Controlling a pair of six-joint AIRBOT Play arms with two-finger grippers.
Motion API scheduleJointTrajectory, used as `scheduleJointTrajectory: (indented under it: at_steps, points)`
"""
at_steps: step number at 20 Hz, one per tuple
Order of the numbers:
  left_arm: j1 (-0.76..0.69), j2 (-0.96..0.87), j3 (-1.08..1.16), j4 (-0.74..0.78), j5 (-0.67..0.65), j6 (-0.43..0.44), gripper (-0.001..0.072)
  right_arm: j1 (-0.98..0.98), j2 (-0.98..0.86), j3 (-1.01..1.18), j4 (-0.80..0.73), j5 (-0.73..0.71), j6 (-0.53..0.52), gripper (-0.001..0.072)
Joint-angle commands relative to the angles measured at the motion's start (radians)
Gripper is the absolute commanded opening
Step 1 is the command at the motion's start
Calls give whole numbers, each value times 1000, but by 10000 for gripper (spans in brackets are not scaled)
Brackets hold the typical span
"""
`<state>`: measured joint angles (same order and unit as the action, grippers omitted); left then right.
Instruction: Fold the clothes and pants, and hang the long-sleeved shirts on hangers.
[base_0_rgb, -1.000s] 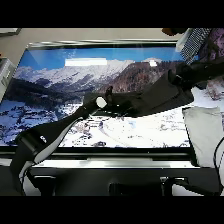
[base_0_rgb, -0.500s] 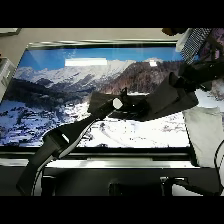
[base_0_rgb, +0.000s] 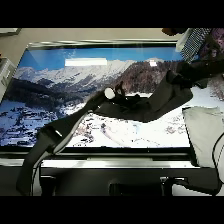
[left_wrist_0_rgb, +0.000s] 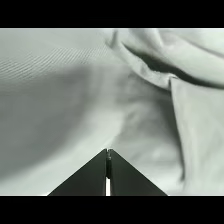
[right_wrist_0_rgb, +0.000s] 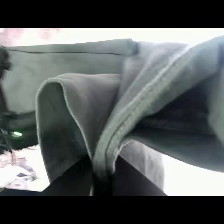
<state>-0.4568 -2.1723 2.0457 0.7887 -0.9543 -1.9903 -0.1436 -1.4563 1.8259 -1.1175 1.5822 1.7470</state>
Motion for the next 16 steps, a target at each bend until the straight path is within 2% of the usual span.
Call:
scheduleJointTrajectory:
  at_steps: [1,3,6,11,16]
  points:
    - [157,139,2,367,-289,-48,16,26,-34,1,122,-58,-7,30]
    - [273,247,2,549,-411,-57,17,98,-40,1,116,-99,-2,30]
    - [460,394,2,697,-556,-47,17,231,-67,1,103,-185,61,30]
    - [735,543,-13,731,-602,-26,18,470,-190,1,105,-373,152,30]
    - [825,555,-60,731,-602,-8,19,598,-341,1,187,-507,199,30]
